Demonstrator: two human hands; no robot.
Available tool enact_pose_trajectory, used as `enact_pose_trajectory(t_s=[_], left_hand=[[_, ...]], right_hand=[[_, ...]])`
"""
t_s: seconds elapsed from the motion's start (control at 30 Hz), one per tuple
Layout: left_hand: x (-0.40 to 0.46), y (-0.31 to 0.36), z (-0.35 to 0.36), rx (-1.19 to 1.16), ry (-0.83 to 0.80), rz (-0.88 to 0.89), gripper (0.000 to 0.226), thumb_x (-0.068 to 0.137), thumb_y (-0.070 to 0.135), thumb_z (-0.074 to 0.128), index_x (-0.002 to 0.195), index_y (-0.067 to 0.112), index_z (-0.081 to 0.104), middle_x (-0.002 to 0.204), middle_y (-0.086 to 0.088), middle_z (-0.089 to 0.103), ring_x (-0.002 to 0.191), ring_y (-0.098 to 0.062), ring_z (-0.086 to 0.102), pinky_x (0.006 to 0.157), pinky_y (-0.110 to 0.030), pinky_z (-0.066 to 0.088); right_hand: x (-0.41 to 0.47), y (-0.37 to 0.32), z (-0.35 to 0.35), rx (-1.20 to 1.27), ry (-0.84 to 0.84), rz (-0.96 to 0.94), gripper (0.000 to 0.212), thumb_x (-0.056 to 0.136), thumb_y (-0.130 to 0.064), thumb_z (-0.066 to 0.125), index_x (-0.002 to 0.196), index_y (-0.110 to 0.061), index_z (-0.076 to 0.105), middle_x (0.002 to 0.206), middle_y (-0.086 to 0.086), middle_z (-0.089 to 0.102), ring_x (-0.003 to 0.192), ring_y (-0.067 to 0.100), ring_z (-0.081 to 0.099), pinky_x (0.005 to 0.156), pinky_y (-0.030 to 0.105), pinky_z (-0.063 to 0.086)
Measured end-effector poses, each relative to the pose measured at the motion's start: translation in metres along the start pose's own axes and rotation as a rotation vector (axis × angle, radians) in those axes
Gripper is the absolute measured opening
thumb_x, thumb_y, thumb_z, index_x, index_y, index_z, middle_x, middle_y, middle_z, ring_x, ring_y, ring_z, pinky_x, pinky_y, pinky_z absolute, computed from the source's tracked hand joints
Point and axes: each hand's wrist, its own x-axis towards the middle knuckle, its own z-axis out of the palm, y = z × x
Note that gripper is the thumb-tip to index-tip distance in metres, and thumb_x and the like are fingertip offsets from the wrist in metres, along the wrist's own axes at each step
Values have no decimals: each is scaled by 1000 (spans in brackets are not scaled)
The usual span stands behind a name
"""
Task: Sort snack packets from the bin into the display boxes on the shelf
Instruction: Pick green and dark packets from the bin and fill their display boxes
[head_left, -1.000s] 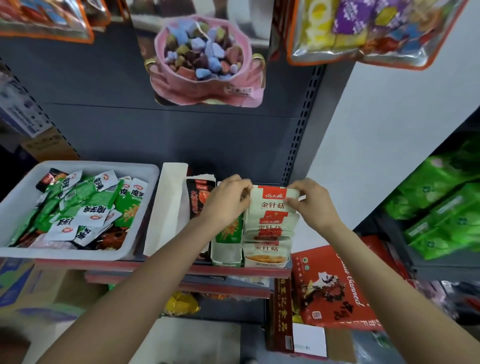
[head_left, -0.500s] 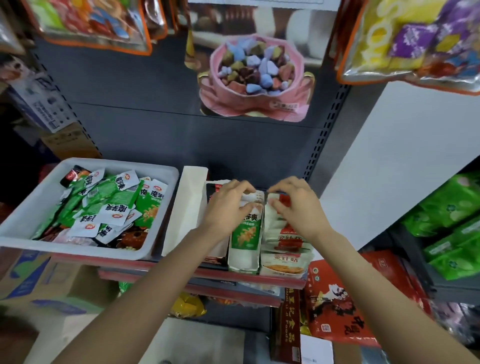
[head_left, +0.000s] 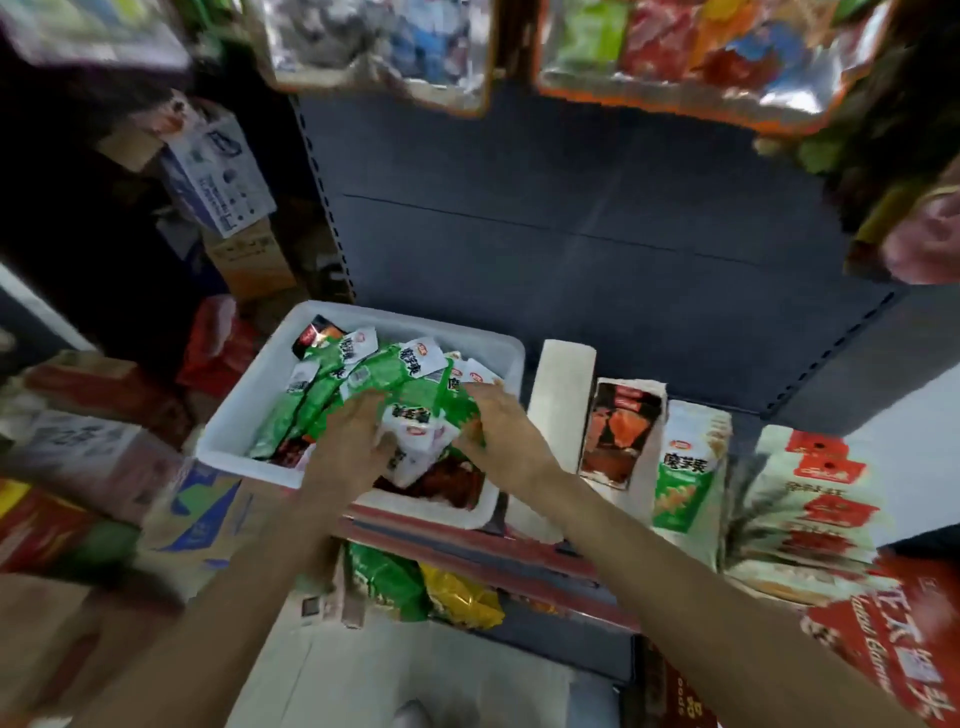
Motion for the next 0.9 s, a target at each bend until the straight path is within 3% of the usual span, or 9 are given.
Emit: enact_pose_trajectory(t_s=[0.2,0.3,0.4,0.47,0.5,0.57,0.73,0.8,0.9], left_hand=[[24,-59,-17,203,-354,44,80,94,44,49,151,24,-2,159,5,-6,146,-17,2,118,-38,15],[26,-66,-18,169,-388,65,73,95,47,45,151,26,3,159,5,-4,146,-19,2,118,-42,12],[23,-68,-23,109,-368,72,69,96,46,44,151,27,8,159,4,-2,146,-24,4,115,-50,10],[23,-70,-25,119,-390,81,76,91,54,48,151,29,8,159,6,-4,146,-23,2,115,-51,9],[23,-71,-26,129,-396,90,81,87,59,51,151,31,8,159,7,-6,146,-22,0,116,-51,8],[22,-68,-27,117,-370,130,91,79,64,58,150,34,9,158,10,-7,146,-18,-4,118,-47,4],[15,-22,-30,-286,-218,241,74,80,41,70,144,28,34,152,6,29,139,-12,23,115,-36,20],[15,3,-28,-393,-160,259,48,84,30,68,128,17,53,125,0,56,116,-13,49,94,-19,38],[16,44,-19,-464,-163,297,23,86,16,67,106,6,62,90,2,58,79,-8,54,64,-2,37]], right_hand=[[50,-25,55,-252,-181,60,93,86,-39,65,151,-17,2,159,4,-4,146,24,9,117,37,13],[55,-28,70,-507,-251,82,81,91,-41,56,151,-14,7,159,9,3,136,34,35,112,50,23],[48,-28,68,-584,-225,-18,56,100,-34,38,147,-8,22,154,13,23,127,32,45,110,45,28],[45,-26,57,-399,-203,-44,39,102,-26,34,133,-5,45,133,17,51,108,31,58,96,39,42],[43,-24,50,-254,-186,-36,31,102,-23,37,113,-4,58,105,16,64,90,28,61,82,35,44],[38,-21,34,10,-112,-4,30,101,-22,42,77,-9,53,65,0,50,63,15,48,65,30,37],[15,-13,-5,769,87,177,24,100,-18,42,101,-2,60,89,6,62,80,14,65,80,27,56],[2,-2,-20,816,164,207,22,100,-19,43,101,-6,60,87,9,63,77,15,64,76,26,57],[-21,16,-44,775,265,199,13,98,-17,48,98,-16,62,88,5,66,80,16,65,73,28,58]])
